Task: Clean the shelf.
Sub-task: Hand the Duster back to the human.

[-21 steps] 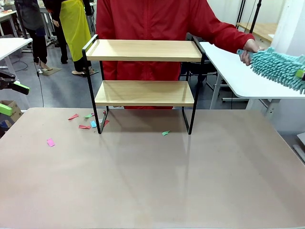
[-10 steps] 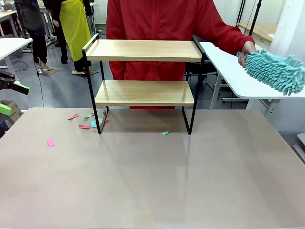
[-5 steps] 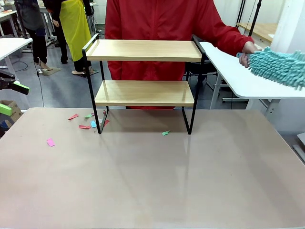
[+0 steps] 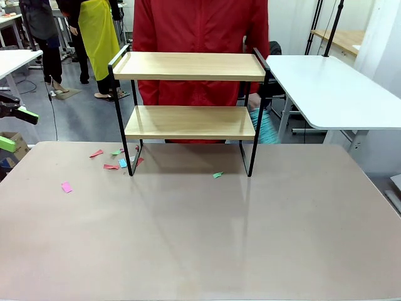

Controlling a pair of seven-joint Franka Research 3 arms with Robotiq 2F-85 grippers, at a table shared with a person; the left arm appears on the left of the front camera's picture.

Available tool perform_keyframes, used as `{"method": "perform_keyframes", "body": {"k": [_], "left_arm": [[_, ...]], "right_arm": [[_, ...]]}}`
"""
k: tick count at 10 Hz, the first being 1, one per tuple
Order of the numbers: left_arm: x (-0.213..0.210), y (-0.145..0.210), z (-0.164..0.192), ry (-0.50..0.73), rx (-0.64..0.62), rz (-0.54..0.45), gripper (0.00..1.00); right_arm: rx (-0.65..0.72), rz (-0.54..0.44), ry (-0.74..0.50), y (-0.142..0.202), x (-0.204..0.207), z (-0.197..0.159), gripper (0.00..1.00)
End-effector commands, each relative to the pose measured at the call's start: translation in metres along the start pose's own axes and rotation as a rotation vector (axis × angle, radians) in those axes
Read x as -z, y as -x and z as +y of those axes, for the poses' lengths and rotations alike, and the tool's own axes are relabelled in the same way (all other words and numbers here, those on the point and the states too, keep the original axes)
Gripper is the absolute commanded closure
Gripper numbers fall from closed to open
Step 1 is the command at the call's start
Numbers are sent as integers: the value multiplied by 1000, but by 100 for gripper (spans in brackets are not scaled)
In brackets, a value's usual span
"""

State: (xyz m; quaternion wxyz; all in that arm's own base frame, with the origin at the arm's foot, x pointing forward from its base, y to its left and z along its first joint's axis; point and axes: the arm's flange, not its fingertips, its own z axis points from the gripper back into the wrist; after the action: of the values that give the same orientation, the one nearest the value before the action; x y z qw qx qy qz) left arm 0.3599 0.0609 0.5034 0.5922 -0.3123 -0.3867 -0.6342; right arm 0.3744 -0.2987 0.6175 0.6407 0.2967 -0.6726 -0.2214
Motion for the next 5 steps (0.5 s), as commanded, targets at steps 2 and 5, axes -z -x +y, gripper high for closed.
{"method": "perform_keyframes", "body": {"k": [2, 5], "left_arm": [[0, -1, 0, -5, 17, -25, 0], [0, -1, 0, -5, 17, -25, 0]], "right_arm": [[-10, 1, 0, 5, -3, 0, 0], [-10, 1, 0, 5, -3, 0, 0]]}}
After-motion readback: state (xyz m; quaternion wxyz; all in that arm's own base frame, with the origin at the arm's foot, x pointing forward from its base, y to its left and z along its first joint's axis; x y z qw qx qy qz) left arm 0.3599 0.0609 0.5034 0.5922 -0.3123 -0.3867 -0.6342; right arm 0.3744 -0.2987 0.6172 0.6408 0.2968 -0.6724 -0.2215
